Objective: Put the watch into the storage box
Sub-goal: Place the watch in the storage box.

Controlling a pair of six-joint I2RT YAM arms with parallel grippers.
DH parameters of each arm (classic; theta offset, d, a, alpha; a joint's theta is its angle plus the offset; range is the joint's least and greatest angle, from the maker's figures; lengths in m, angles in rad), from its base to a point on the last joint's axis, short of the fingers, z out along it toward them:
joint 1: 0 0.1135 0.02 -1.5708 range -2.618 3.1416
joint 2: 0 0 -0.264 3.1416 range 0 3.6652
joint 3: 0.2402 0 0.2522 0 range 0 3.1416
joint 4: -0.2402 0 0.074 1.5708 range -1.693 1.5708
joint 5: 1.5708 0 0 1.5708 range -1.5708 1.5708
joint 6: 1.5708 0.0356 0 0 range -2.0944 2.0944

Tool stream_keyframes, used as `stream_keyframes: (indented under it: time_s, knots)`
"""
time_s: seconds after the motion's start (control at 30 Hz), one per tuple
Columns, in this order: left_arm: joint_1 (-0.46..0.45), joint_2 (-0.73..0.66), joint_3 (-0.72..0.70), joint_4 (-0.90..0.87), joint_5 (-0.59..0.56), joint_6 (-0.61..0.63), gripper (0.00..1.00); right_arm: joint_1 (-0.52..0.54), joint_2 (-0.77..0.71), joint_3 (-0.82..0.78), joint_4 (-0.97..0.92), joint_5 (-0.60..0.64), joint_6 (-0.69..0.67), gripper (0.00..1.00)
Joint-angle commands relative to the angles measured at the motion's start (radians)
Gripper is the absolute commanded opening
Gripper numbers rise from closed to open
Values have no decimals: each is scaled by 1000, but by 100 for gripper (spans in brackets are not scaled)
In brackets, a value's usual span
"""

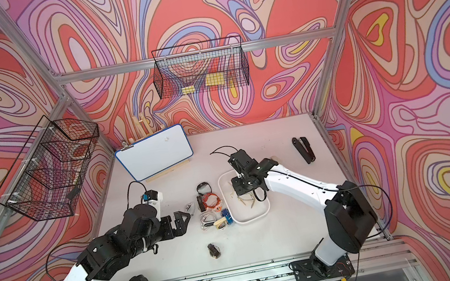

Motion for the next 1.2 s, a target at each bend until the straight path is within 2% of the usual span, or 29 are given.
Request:
stream_keyframes:
  time_s: [0.0, 0.23, 0.5, 0.93, 1.17]
  knots:
    - [3, 6, 0, -6, 1, 20, 100, -33, 40, 10, -32, 7, -24, 0]
    - [2, -1, -27, 5, 5, 17, 100, -79, 119, 26, -19, 10, -36, 0]
    - [2, -13, -42, -6, -7, 19, 99, -113, 142, 23, -19, 32, -37, 0]
    - [2, -12, -65, 11, -5, 23, 100, -155, 253, 67, 10, -11, 2, 0]
    - [2, -18, -69, 5, -9, 28, 100, -157, 316, 99, 1, -22, 7, 14]
